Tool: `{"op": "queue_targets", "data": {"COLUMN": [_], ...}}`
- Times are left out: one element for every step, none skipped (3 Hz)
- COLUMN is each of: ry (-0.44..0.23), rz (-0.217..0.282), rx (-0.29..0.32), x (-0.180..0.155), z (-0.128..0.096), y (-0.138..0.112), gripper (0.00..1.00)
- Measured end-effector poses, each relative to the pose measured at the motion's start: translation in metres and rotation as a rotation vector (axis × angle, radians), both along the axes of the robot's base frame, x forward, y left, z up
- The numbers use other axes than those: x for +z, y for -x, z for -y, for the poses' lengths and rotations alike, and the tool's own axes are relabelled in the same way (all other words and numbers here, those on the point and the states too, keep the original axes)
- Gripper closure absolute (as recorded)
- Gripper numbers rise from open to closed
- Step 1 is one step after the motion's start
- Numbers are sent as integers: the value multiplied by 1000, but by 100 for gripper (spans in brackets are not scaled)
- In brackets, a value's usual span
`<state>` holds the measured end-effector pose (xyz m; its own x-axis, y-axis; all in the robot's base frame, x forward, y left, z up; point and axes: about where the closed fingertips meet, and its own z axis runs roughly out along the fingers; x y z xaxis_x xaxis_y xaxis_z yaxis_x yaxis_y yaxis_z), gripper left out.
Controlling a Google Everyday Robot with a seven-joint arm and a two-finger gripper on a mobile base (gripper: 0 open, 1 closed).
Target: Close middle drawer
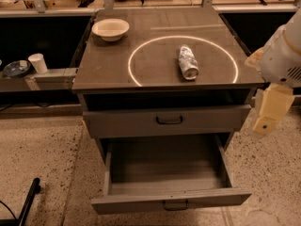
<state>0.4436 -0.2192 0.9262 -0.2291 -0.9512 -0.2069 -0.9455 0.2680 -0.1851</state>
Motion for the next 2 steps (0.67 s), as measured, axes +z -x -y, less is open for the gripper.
{"op": "queue_targets", "data": {"ry": [0,-48], "rz": [-46,-122], "rx": [-12,-37], "x": [-74,-179], "z": [7,14], "y": [4,20], "gripper": [0,0]}}
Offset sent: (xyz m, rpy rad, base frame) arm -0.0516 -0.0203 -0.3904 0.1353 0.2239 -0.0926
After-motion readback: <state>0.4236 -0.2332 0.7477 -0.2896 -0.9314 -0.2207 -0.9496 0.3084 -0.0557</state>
